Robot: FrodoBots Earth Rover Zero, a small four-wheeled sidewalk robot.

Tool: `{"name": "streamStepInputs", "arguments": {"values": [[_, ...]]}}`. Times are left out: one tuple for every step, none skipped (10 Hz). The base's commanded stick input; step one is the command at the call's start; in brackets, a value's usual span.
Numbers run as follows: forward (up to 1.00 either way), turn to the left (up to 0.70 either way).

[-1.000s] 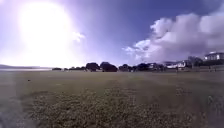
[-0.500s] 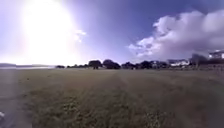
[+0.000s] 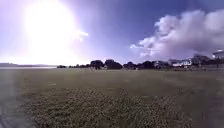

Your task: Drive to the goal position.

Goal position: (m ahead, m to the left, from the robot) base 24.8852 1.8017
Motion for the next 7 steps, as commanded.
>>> {"name": "streamStepInputs", "arguments": {"values": [[0.7, 0.01], [0.7, 0.01], [0.7, 0.01], [0.7, 0.01], [0.7, 0.01], [0.7, 0.01], [0.7, 0.01]]}}
